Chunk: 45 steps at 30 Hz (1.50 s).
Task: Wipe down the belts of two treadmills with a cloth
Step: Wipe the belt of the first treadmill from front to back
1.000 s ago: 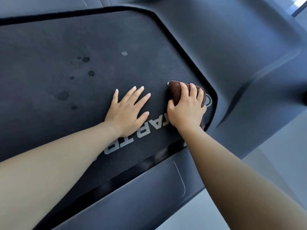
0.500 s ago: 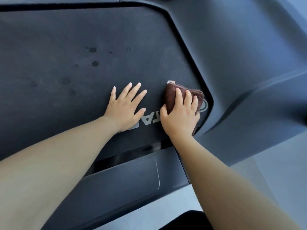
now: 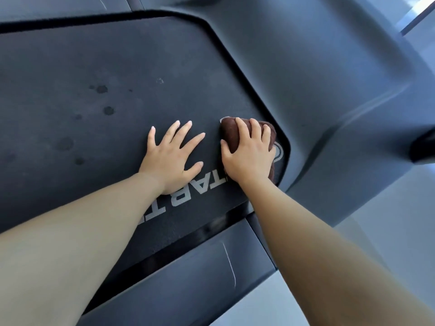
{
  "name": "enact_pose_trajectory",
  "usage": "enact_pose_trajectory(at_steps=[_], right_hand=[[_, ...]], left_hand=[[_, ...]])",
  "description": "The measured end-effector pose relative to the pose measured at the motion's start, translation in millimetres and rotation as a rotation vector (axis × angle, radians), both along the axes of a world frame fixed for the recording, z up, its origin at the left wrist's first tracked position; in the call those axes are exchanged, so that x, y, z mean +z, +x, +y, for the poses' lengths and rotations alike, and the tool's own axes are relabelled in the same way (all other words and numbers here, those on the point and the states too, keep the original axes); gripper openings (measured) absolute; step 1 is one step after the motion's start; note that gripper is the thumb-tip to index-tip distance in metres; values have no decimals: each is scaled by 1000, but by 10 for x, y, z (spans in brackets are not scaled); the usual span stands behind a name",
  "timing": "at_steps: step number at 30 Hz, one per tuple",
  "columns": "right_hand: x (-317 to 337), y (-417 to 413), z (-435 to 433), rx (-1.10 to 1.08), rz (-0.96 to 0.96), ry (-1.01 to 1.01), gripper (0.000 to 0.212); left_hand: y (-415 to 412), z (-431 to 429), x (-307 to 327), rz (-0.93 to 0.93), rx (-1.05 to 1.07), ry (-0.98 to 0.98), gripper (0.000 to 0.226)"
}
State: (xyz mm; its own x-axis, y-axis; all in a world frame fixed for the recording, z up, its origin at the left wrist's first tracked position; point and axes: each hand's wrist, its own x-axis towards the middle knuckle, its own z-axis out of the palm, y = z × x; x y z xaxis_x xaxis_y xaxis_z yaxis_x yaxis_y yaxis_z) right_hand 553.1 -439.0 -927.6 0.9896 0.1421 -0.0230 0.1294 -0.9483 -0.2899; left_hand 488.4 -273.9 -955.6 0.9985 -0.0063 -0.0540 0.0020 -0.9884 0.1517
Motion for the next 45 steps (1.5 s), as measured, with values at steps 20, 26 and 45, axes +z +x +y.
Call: enact_pose_trajectory(at_steps=[20, 26, 45], right_hand=[[-40, 59, -103, -27, -54, 24, 55], [-38, 233, -130, 0, -101, 31, 53], [-79, 364, 332, 88, -58, -9, 56]], left_hand=[[15, 119, 10, -12, -52, -22, 62], [3, 98, 7, -16, -39, -11, 70], [548, 584, 13, -12, 127, -13, 65]])
